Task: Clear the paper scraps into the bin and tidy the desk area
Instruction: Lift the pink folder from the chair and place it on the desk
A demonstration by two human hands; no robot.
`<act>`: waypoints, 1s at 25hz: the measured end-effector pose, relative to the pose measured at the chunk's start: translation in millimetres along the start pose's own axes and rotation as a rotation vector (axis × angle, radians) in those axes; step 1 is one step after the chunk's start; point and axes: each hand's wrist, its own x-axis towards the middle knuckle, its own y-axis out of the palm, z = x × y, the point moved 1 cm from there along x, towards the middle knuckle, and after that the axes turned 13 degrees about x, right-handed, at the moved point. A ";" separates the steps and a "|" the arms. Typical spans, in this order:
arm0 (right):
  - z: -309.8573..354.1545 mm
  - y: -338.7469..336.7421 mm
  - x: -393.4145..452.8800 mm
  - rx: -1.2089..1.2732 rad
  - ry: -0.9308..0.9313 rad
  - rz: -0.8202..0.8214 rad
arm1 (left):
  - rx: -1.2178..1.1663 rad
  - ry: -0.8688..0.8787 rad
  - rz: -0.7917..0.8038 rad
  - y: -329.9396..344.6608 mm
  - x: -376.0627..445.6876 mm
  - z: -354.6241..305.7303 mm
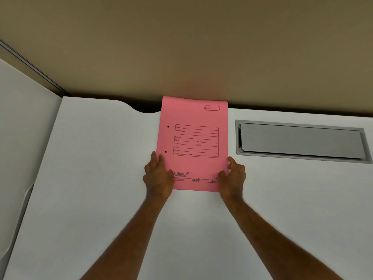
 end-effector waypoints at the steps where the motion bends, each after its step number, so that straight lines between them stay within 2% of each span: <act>1: 0.6 -0.5 -1.1 0.009 -0.012 0.016 | 0.021 -0.001 0.001 0.6 0.3 -0.6; 11: -1.4 -30.2 -28.1 0.003 -0.143 0.144 | 0.153 0.092 -0.072 12.7 -35.8 6.6; 19: 9.2 -99.6 -86.7 -0.155 -0.240 0.175 | 0.128 0.203 -0.162 -3.3 -116.7 2.5; 25: 13.0 -158.2 -139.8 -0.219 -0.316 0.214 | 0.204 0.246 -0.232 -4.1 -188.7 -14.0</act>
